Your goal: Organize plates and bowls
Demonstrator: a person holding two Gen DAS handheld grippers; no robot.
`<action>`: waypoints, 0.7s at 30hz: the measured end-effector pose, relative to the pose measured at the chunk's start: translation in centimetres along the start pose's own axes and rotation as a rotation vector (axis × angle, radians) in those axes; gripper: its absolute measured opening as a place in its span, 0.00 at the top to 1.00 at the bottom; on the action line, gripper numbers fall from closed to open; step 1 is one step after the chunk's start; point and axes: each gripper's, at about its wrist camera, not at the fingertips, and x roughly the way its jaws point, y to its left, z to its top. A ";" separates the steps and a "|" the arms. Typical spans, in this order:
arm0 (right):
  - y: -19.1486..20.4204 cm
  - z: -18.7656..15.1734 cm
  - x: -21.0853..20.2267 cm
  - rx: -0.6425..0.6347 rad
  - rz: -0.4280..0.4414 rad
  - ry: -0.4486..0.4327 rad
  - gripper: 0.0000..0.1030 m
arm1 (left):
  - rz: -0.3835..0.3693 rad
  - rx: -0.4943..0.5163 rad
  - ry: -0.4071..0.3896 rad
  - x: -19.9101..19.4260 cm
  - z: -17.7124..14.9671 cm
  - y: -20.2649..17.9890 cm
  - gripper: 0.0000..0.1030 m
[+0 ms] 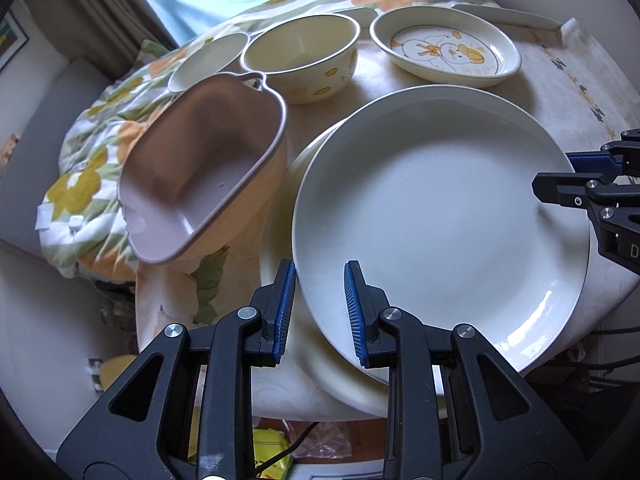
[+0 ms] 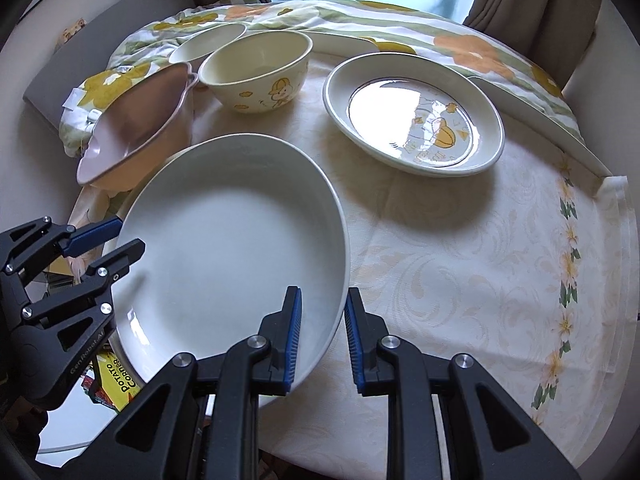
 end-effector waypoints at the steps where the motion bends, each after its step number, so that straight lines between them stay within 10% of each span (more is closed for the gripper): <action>1: 0.1 0.0 0.0 -0.006 -0.006 -0.005 0.81 | 0.006 -0.001 0.001 0.0 -0.1 0.1 0.78; 21: 0.3 0.3 -0.3 0.017 0.012 -0.028 0.80 | -0.029 -0.062 0.024 0.0 0.3 1.1 0.77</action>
